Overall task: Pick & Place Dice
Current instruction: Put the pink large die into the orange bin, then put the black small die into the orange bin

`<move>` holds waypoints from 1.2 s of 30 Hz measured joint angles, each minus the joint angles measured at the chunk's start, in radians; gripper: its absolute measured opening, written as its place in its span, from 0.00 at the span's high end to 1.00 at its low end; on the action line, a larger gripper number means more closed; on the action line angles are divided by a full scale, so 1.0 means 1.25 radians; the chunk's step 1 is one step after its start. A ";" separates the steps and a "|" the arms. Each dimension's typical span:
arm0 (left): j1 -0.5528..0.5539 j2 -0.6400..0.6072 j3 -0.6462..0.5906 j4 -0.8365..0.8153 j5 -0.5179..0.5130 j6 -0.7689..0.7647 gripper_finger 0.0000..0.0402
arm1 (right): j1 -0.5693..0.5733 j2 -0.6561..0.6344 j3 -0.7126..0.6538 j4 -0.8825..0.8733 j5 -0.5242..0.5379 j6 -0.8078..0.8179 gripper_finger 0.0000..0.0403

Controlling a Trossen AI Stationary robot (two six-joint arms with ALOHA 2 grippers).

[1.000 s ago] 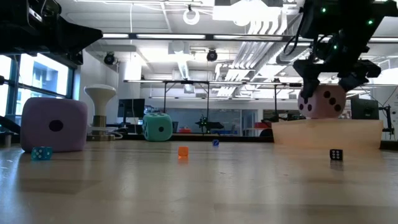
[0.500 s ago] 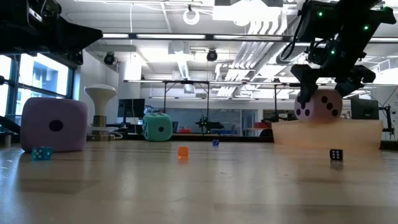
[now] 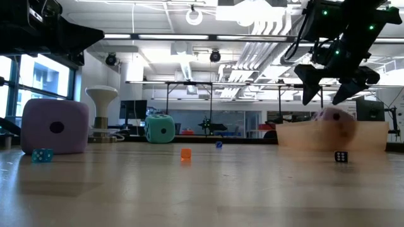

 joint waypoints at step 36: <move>0.000 0.000 0.000 0.000 0.000 0.000 1.00 | 0.172 0.000 0.002 0.371 0.066 -0.359 0.02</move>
